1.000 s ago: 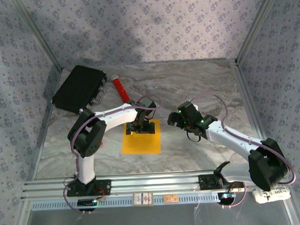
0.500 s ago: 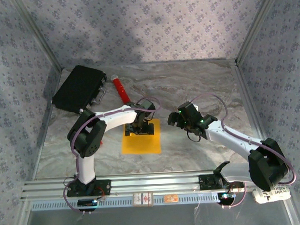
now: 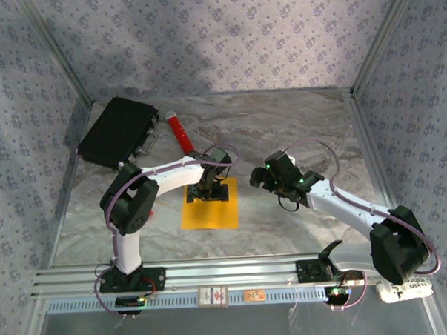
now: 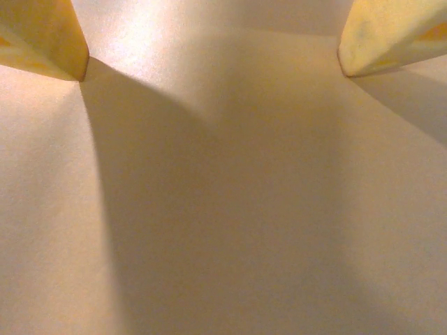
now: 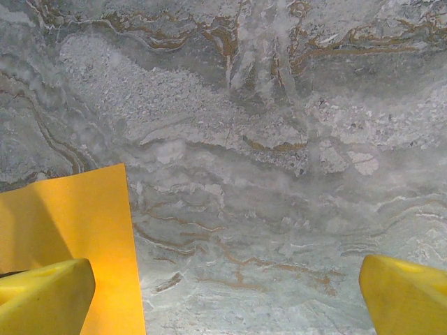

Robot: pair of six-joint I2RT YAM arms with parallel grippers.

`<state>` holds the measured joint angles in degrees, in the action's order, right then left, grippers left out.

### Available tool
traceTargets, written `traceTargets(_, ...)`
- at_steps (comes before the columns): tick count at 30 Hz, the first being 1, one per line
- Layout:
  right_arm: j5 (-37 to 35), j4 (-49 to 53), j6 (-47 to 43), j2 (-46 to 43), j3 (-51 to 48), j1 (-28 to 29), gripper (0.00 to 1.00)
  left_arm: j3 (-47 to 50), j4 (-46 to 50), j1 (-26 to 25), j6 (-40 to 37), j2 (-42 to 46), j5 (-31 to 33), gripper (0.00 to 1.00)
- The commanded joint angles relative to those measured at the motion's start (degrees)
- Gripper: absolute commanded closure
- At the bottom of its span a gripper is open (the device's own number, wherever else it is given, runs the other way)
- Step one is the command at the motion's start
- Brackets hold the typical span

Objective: Fold a paper plane with a square sheet of paper (pick it up from the middle)
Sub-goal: First fold the square sheet of paper in half at the center of the table.

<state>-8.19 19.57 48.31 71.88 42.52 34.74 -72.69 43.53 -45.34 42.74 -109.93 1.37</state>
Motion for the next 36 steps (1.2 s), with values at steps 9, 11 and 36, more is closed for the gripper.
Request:
traceTargets(9,-1.83,2.05,1.38,-1.39,-0.42,-0.29,0.01,2.11,-1.34,-0.67,0.21,-3.69,-2.21,0.11)
traceTargets(11,-1.84,2.12,1.48,-1.39,-0.47,-0.29,0.01,2.17,-1.51,-0.67,0.07,-3.45,-2.32,0.13)
traceTargets(36,-3.23,2.39,2.33,-2.43,-0.64,-0.24,0.01,6.82,-14.35,-0.49,-3.24,6.47,-8.19,0.53)
